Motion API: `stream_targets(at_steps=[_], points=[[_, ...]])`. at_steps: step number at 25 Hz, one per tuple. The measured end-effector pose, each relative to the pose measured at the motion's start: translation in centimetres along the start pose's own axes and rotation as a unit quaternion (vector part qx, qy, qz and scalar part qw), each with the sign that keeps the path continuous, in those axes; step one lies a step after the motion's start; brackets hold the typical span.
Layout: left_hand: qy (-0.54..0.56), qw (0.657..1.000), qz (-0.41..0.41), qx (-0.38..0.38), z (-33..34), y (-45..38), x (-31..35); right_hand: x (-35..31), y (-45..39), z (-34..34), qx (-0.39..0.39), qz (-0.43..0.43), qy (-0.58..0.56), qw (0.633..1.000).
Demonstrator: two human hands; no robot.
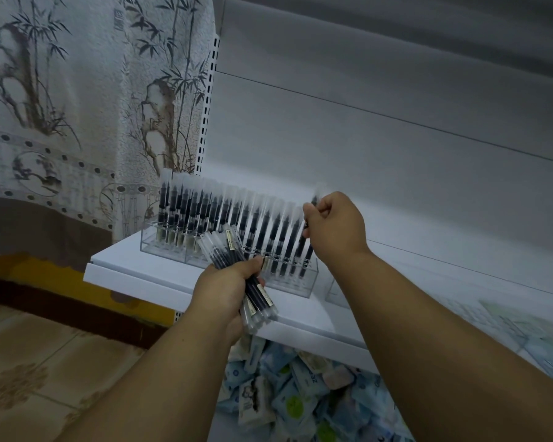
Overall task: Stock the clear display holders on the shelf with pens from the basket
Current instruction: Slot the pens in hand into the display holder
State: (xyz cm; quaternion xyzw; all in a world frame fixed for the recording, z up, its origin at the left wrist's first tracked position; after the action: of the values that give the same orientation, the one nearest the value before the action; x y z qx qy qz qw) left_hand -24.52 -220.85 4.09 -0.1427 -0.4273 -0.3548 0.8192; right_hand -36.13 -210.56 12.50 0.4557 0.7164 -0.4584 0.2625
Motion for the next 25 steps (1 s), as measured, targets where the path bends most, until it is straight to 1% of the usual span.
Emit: stream_targets(at_steps=[2, 5, 8, 12, 14, 16, 18, 19, 21, 23, 25], points=[[-0.002, 1.0, 0.004, 0.001, 0.1, 0.0, 0.1, -0.1, -0.1, -0.1, -0.017, 0.004, 0.057, 0.998], [-0.006, 1.0, 0.01, 0.003, 0.2, -0.1, 0.1, 0.1, 0.3, 0.1, -0.052, 0.063, 0.161, 0.984], [-0.017, 1.0, 0.01, 0.0, 0.3, -0.2, 0.3, -0.2, 0.1, 0.1, -0.061, 0.094, 0.187, 0.976], [-0.053, 0.998, 0.013, 0.001, 0.7, 0.4, 0.9, -0.9, 0.2, -0.1, -0.127, 0.089, 0.257, 0.954], [-0.067, 0.998, 0.016, -0.004, 0.8, 0.8, 1.2, -1.1, 0.7, -0.3, -0.135, 0.1, 0.272, 0.948], [-0.079, 0.997, 0.023, -0.01, 0.7, 1.1, 1.6, -1.5, 1.6, -0.4, -0.116, 0.091, 0.244, 0.958], [-0.085, 0.996, 0.03, -0.022, 0.6, 1.5, 1.8, -2.1, 2.7, -0.6, -0.124, 0.067, 0.168, 0.976], [-0.089, 0.995, 0.035, -0.03, 0.7, 1.7, 1.9, -2.5, 3.2, -0.7, -0.152, 0.062, 0.117, 0.98], [-0.121, 0.99, 0.051, -0.047, 1.0, 2.2, 1.8, -3.6, 4.4, -1.3, -0.227, 0.068, 0.03, 0.971], [-0.166, 0.982, 0.068, -0.064, 1.4, 2.9, 1.4, -4.3, 5.1, -1.8, -0.271, 0.066, 0.017, 0.96], [-0.187, 0.977, 0.071, -0.073, 1.9, 3.7, 0.7, -4.4, 5.3, -2.0, -0.276, 0.066, 0.058, 0.957]])
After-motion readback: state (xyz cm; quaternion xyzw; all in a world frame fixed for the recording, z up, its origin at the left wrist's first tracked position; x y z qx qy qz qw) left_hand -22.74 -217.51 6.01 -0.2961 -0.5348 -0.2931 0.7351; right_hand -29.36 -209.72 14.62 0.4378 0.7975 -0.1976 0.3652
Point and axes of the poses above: each hand's wrist, its own y-axis away from the middle knuckle, its own z-axis out of the palm, x = y × z, the point moved 1 cm from there along -y, towards the middle knuckle, and after that the axes turned 11 degrees about z, right-handed, at the moved point
